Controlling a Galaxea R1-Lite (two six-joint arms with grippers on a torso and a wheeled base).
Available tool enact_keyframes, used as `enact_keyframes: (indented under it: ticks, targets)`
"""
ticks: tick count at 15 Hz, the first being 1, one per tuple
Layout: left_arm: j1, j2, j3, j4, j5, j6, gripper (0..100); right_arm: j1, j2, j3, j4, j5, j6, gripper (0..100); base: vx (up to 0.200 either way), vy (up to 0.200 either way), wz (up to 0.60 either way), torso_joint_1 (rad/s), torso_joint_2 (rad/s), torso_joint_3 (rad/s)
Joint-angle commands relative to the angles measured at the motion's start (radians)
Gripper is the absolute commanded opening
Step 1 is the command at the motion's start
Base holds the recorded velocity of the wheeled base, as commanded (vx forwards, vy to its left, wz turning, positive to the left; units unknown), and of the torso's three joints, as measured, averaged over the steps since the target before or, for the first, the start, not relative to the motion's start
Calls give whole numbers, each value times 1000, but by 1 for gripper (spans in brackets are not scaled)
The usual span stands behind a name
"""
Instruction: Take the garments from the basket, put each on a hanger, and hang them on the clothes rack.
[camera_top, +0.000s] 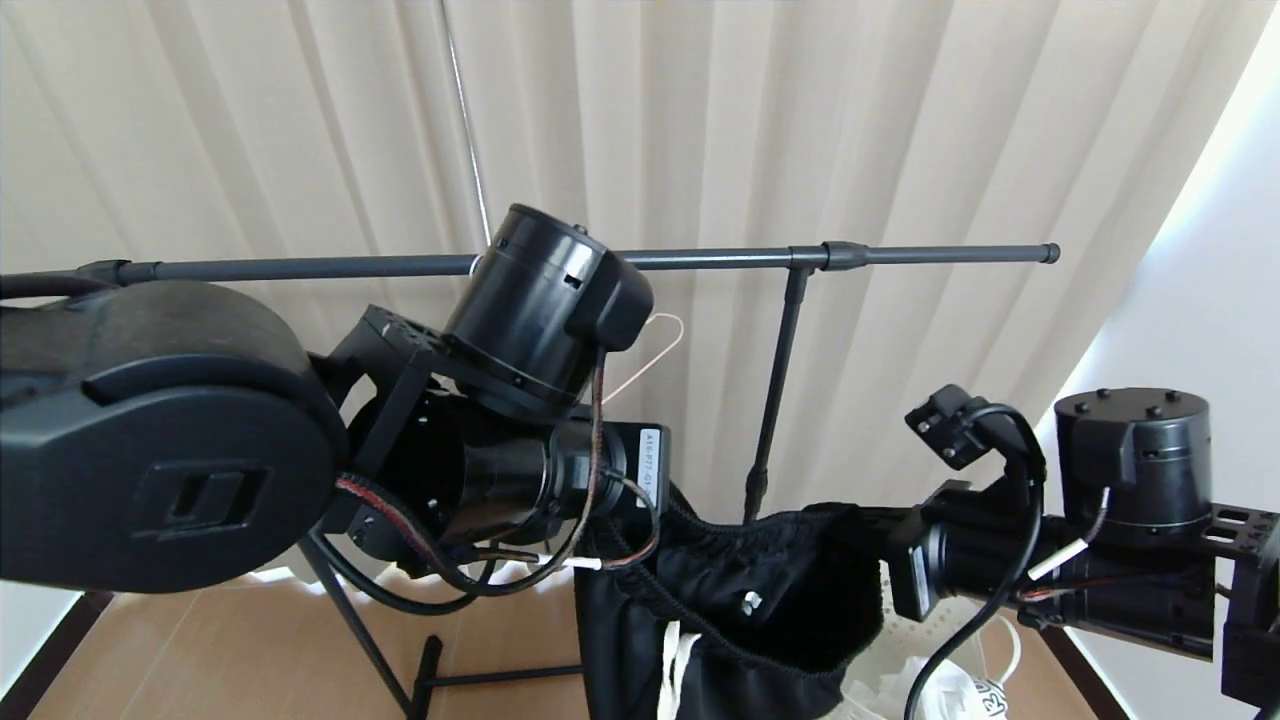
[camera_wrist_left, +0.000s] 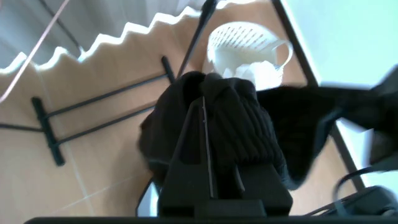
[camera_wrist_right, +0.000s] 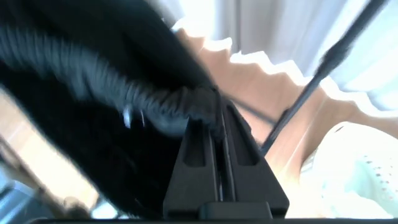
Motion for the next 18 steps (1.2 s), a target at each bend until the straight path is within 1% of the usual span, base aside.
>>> enact_keyframes:
  ticks: [1,3,5,6,8,9,10,11,12,13,14,15,16,17,18]
  targets:
    - [23,-25,75,-7,-19,8,0,-8,-61,-28,0,-38,22,0,0,0,0,0,0,0]
    - [25,-43,136,-45,-52,24,0,-6,-72,-40,0,-83,40,0,0,0,0,0,0,0]
    - [25,-54,219,-122,-54,54,0,0,-75,-43,0,-119,43,0,0,0,0,0,0,0]
    - [26,-66,253,-153,-55,68,100,1,-73,-46,2,-125,43,0,0,0,0,0,0,0]
    - [26,-112,342,-220,-60,116,100,8,-73,-46,2,-127,43,0,0,0,0,0,0,0]
    - [31,-147,389,-252,-78,137,100,8,-73,-46,2,-129,43,0,0,0,0,0,0,0]
    - [51,-189,432,-280,-117,160,100,11,-69,-46,2,-129,43,0,0,0,0,0,0,0]
    - [57,-201,442,-285,-126,168,100,11,-67,-46,2,-129,43,0,0,0,0,0,0,0]
    - [132,-284,512,-312,-207,229,100,11,-67,-43,2,-130,42,0,0,0,0,0,0,0]
    - [137,-287,515,-314,-210,231,100,11,-67,-43,2,-130,42,0,0,0,0,0,0,0]
    - [295,-330,554,-334,-287,304,100,11,-72,-40,3,-132,40,0,0,0,0,0,0,0]
    - [379,-333,555,-352,-319,337,100,11,-72,-42,2,-135,40,0,0,0,0,0,0,0]
    - [497,-330,547,-394,-373,367,100,11,-69,-40,2,-148,40,0,0,0,0,0,0,0]
    - [575,-322,544,-440,-420,403,100,11,-67,-37,2,-155,40,0,0,0,0,0,0,0]
    - [655,-307,541,-493,-471,458,100,11,-66,-37,2,-156,39,0,0,0,0,0,0,0]
